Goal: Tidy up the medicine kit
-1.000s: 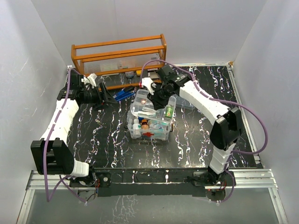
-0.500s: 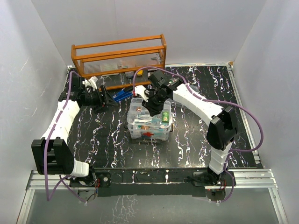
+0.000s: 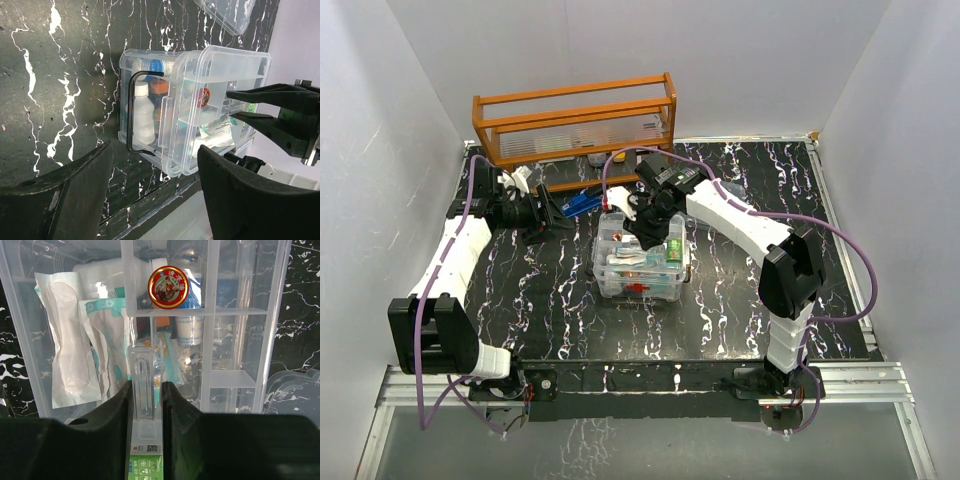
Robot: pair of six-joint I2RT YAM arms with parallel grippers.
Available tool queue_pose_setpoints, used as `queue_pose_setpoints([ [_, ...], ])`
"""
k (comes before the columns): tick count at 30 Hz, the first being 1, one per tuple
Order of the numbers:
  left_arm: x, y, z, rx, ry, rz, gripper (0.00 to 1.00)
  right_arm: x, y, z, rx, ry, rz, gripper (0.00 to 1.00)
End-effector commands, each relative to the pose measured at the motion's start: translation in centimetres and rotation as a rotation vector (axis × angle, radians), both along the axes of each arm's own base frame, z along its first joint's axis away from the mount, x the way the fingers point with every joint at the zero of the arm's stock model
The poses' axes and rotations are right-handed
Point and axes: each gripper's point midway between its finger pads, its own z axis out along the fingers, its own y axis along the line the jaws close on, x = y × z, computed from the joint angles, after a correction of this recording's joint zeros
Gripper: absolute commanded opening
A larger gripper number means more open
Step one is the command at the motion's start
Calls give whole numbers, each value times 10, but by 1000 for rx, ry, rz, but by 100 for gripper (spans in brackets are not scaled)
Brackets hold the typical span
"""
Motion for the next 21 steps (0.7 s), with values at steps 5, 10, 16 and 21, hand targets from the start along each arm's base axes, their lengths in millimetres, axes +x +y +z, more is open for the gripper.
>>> queue_pose_setpoints([
  [5,-6,-5,3,-35,1,-19,67,-4,8,-2,25,18,42,0],
  [10,-6,-5,0,-34,4,-20,67,-12,6,2,32,34,46,0],
  [16,-6,-5,-1,-38,7,-22,67,-18,5,12,53,28,52,0],
  [21,-6,-6,-1,-39,8,-22,67,-20,5,11,48,43,46,0],
])
